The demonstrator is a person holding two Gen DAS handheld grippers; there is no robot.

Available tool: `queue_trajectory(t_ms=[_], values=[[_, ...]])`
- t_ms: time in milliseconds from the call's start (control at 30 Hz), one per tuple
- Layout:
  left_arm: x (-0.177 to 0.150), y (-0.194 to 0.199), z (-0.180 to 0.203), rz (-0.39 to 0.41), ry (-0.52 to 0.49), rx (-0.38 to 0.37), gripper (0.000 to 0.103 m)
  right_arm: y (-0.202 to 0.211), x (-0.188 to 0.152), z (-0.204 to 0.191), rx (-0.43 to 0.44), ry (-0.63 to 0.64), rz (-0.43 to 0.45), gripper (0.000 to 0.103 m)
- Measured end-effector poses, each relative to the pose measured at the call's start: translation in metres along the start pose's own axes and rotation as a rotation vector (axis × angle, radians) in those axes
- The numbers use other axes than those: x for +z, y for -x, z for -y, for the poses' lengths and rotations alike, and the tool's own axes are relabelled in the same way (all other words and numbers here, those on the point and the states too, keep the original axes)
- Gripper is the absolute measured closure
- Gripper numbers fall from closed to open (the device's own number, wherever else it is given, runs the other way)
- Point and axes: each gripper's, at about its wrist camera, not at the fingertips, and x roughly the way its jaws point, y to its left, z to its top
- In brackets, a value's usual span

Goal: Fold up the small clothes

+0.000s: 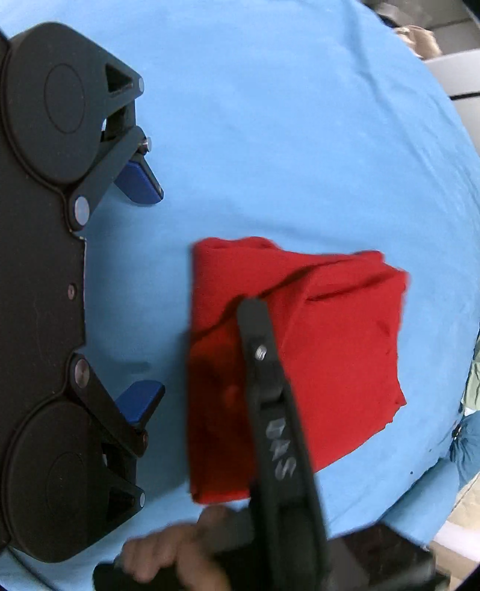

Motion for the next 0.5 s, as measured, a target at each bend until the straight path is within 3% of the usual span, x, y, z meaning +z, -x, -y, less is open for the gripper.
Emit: queue_trajectory(t_ms=[33,100,167,267,333,400,433,467,500], values=[[-0.003,0.000,0.000,0.006,0.003,-0.008,0.000,-0.002,0.000,-0.001,-0.022,-0.005,-0.001,0.066],[-0.005,0.002,0.002,0.028,-0.002,-0.012,0.000,0.006,0.004,-0.007,-0.019,0.000,0.017,0.032],[-0.003,0.006,0.006,0.057,-0.008,-0.013,0.000,0.032,0.002,-0.016,-0.018,0.033,0.090,0.020],[0.002,0.012,0.006,0.095,0.002,-0.007,0.002,0.083,-0.005,-0.019,-0.097,0.033,0.213,0.009],[0.008,0.014,0.005,0.119,0.029,0.004,0.008,0.119,-0.025,-0.018,-0.207,0.017,0.294,0.006],[0.012,0.017,0.004,0.126,0.067,0.007,0.017,0.141,-0.050,-0.015,-0.335,0.007,0.341,0.005],[0.014,0.017,-0.001,0.127,0.085,0.000,0.027,0.145,-0.064,-0.012,-0.409,0.005,0.348,0.005],[0.014,0.017,-0.001,0.128,0.101,-0.002,0.037,0.147,-0.076,-0.009,-0.451,0.000,0.341,0.005],[0.015,0.015,-0.002,0.126,0.114,-0.003,0.041,0.146,-0.089,-0.005,-0.483,-0.016,0.321,0.005]])
